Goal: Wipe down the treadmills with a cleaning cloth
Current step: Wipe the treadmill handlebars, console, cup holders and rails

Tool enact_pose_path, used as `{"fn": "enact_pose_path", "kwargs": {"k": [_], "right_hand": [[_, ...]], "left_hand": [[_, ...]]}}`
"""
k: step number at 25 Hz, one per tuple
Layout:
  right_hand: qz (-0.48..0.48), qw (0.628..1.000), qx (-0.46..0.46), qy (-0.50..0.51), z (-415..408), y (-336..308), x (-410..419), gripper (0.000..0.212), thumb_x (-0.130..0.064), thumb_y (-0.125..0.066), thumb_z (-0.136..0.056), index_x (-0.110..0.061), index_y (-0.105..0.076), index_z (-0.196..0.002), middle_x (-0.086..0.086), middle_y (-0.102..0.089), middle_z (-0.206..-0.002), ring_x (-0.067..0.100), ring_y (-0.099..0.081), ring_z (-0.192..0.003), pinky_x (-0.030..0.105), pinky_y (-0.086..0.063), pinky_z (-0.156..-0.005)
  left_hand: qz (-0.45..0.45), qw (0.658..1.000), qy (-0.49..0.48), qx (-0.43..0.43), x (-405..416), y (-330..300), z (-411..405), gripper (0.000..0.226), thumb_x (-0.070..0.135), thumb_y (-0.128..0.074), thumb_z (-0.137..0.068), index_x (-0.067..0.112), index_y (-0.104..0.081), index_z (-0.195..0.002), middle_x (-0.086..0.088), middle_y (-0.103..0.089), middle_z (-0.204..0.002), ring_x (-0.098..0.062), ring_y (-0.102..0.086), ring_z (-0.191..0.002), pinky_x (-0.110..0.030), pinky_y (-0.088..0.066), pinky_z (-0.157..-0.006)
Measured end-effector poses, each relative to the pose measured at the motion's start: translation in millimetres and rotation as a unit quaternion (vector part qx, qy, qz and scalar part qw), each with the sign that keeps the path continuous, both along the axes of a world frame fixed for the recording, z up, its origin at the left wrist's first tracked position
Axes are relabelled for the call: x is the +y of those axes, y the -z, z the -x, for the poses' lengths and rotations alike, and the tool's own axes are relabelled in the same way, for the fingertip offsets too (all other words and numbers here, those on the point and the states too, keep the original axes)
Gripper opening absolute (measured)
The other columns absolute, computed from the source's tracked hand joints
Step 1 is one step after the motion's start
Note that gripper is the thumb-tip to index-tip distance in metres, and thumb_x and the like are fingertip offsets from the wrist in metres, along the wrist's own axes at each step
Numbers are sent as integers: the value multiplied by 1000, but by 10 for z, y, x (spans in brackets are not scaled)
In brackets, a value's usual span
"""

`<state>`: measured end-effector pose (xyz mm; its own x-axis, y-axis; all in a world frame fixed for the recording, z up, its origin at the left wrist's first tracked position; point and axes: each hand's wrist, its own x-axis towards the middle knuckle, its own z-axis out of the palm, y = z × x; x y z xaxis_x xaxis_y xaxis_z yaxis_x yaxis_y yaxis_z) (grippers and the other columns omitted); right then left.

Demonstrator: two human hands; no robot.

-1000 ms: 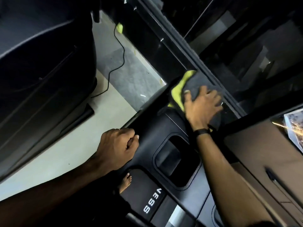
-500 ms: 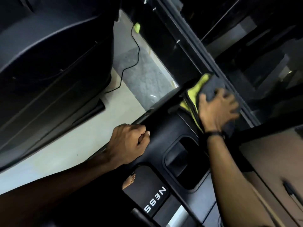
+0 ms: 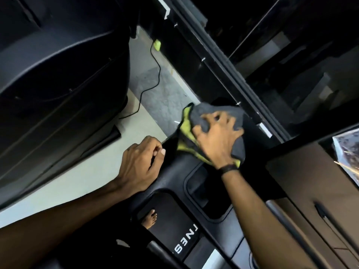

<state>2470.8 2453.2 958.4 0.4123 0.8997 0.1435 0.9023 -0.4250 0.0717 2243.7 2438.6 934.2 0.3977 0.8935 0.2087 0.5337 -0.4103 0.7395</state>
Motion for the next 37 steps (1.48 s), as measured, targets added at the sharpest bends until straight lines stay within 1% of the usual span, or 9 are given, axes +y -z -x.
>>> {"fn": "enact_pose_path", "kwargs": {"k": [5, 10, 13, 18, 21, 26, 30, 34, 37], "right_hand": [[43, 993, -21, 112, -498, -76, 685, 49, -53, -51, -82, -24, -68, -118, 11, -53, -124, 34, -42, -123, 55, -31, -95], [8, 999, -8, -48, 452, 21, -170, 41, -54, -51, -74, -28, -72, -98, 1, -56, -102, 26, -45, -97, 43, -28, -79], [-9, 998, 19, -65, 441, 17, -216, 39, -55, -54, -73, -32, -74, -98, -3, -58, -103, 25, -48, -99, 44, -28, -83], [141, 986, -28, 85, -294, -53, 771, 53, -54, -50, -87, -18, -67, -122, 8, -55, -133, 30, -39, -132, 64, -20, -107], [243, 968, -51, 30, -99, -21, 917, 49, -52, -42, -92, -16, -65, -115, 12, -65, -123, 31, -51, -124, 62, -17, -111], [126, 978, 19, -167, 804, 5, -40, 25, -51, -50, -77, -29, -60, -71, -5, -74, -89, 20, -64, -97, 46, -25, -91], [10, 994, 64, -88, 300, -30, -71, 36, -44, -56, -83, -25, -74, -108, -6, -69, -123, 17, -55, -125, 49, -24, -103], [168, 979, 13, 111, -270, -132, 854, 46, -47, -52, -92, -13, -66, -119, 11, -63, -128, 31, -44, -133, 65, -13, -114], [334, 941, -55, 8, 156, 83, 1025, 52, -56, -45, -89, -19, -64, -120, 10, -66, -125, 32, -54, -126, 63, -10, -113]], "left_hand": [[3, 1000, -22, -21, 11, 40, 13, 21, 31, -45, -94, 13, -53, -99, -1, -58, -93, -20, -55, -72, -25, -25, -67], [-17, 999, -19, -34, 0, 36, -2, 32, 33, -42, -96, 6, -53, -111, -9, -57, -110, -30, -59, -83, -35, -41, -70], [-29, 998, -25, -44, 1, 64, -20, 34, 34, -42, -96, 7, -52, -115, -10, -54, -118, -24, -53, -91, -33, -36, -76], [-22, 998, -36, -56, 28, 98, -24, 32, 32, -45, -94, 13, -47, -119, -9, -49, -128, -10, -40, -86, -26, -24, -82], [-25, 998, -25, -47, 20, 71, -17, 35, 33, -44, -93, 9, -51, -118, -10, -49, -129, -18, -49, -99, -29, -27, -82], [0, 998, -41, -56, 66, 39, 129, 38, 38, -39, -95, 10, -53, -116, -4, -52, -123, -19, -52, -95, -27, -25, -83], [36, 994, -72, -78, 203, -18, 236, 44, 46, -36, -94, 12, -50, -117, 3, -51, -121, -14, -50, -86, -27, -23, -85], [50, 993, -78, -79, 208, -47, 275, 44, 47, -34, -94, 13, -49, -118, 8, -47, -121, -13, -48, -84, -25, -21, -86], [56, 992, -78, -83, 160, -26, 287, 43, 45, -33, -95, 12, -50, -117, 7, -47, -120, -11, -48, -83, -26, -22, -88]]}}
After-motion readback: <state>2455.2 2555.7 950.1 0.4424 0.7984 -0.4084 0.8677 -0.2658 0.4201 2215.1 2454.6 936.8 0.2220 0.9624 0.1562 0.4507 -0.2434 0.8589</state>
